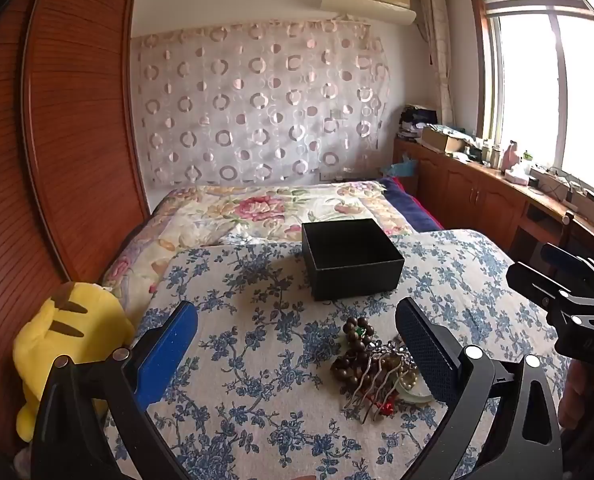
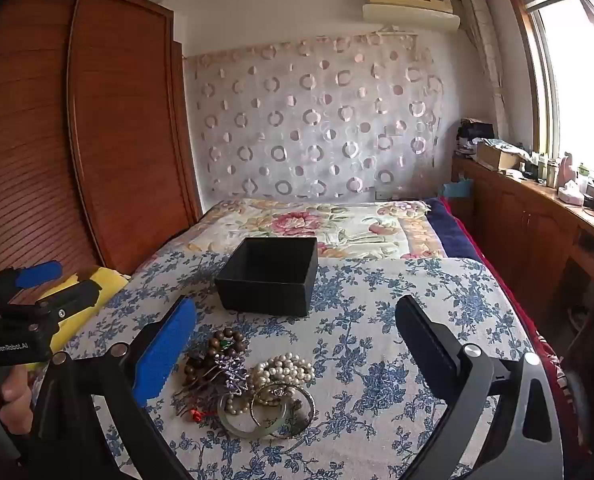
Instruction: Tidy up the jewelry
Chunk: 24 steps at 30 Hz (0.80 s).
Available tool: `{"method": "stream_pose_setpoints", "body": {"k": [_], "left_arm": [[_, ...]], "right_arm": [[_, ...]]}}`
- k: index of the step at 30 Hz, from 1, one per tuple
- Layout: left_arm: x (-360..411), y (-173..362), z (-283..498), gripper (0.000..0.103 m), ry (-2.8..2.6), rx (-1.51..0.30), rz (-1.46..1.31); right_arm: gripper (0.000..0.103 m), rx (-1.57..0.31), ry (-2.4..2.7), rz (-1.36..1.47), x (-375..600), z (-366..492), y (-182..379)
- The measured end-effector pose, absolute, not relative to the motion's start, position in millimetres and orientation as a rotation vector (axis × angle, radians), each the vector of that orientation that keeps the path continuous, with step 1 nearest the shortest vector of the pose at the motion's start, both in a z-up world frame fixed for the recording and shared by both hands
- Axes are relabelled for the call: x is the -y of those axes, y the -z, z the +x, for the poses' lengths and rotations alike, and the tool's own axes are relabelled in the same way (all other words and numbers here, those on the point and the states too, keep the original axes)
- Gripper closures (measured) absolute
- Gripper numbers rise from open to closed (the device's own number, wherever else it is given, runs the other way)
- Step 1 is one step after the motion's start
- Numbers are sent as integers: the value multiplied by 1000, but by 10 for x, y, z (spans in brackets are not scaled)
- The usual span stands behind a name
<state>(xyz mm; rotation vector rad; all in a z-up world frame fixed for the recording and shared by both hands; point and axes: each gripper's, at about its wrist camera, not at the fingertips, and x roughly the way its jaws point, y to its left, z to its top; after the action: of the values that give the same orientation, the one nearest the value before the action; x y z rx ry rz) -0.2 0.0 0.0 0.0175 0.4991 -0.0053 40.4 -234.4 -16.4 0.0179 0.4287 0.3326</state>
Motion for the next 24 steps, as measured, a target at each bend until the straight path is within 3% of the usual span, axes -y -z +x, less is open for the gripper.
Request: {"method": "stream_pose_setpoints", "body": {"k": [24], "left_arm": [[18,-60,-28,7,0,-490,19]], "right_arm": [[2,-429,-333,14,2313,381,184]]}}
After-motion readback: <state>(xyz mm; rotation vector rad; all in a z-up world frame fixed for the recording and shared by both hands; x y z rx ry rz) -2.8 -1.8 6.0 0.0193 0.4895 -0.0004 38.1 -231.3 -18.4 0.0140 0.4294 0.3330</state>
